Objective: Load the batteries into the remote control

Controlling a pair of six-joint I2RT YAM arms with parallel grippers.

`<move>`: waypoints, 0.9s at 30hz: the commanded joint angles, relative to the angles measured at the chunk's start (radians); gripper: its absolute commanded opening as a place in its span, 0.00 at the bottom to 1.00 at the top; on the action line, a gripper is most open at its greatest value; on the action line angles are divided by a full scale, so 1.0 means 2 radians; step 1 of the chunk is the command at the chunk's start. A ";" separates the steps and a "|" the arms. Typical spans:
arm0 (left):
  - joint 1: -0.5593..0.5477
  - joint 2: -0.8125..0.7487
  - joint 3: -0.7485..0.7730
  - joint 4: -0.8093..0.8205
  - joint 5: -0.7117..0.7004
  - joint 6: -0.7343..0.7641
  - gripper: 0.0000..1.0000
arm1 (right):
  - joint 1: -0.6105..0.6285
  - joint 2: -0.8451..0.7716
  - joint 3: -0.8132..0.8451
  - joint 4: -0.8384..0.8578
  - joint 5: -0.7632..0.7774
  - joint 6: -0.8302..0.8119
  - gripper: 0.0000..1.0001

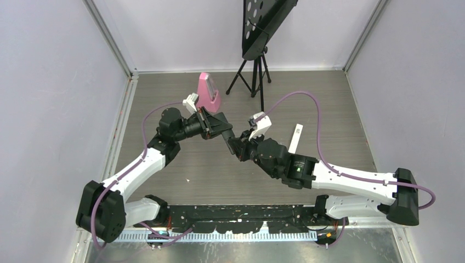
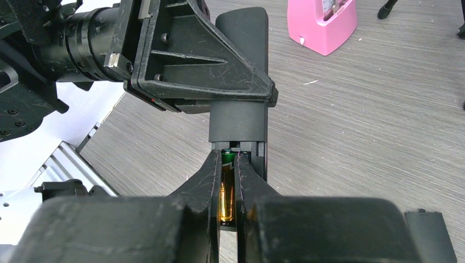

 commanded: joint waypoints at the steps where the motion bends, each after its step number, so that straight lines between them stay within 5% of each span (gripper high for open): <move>1: 0.011 -0.022 0.030 0.111 -0.035 -0.096 0.00 | 0.016 0.035 -0.041 -0.076 -0.038 -0.011 0.03; 27: 0.030 -0.015 0.037 0.110 -0.014 -0.133 0.00 | 0.044 0.152 -0.020 -0.092 0.017 -0.063 0.11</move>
